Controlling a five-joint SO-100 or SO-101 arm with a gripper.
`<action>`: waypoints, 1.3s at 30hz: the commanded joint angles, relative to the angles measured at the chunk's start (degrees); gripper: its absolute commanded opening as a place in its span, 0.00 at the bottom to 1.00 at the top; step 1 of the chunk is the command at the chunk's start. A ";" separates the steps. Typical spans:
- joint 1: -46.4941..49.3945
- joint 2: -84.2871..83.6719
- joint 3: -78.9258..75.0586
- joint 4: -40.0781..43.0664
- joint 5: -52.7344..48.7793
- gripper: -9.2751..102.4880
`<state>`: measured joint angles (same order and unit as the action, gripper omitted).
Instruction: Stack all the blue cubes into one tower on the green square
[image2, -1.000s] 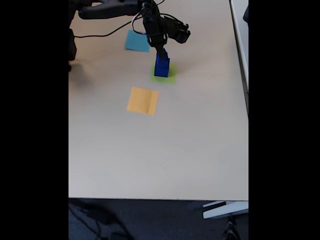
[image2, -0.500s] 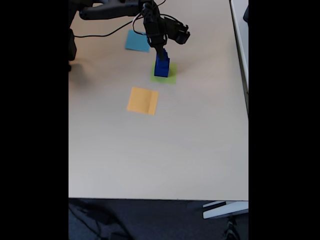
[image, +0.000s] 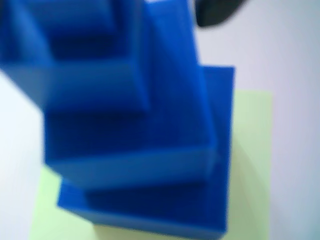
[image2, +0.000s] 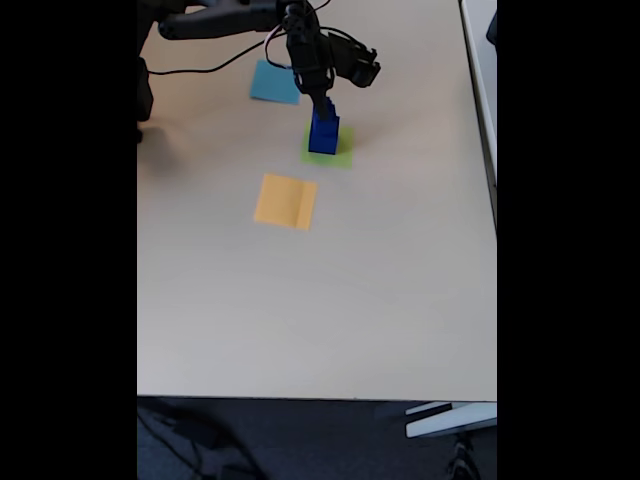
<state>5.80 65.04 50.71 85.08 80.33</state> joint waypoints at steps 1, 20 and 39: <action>0.44 0.70 -3.52 0.44 0.26 0.25; 0.70 0.53 -3.87 0.97 0.18 0.20; 0.97 -0.18 -4.75 0.62 -0.09 0.20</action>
<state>6.33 63.98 49.92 85.69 80.33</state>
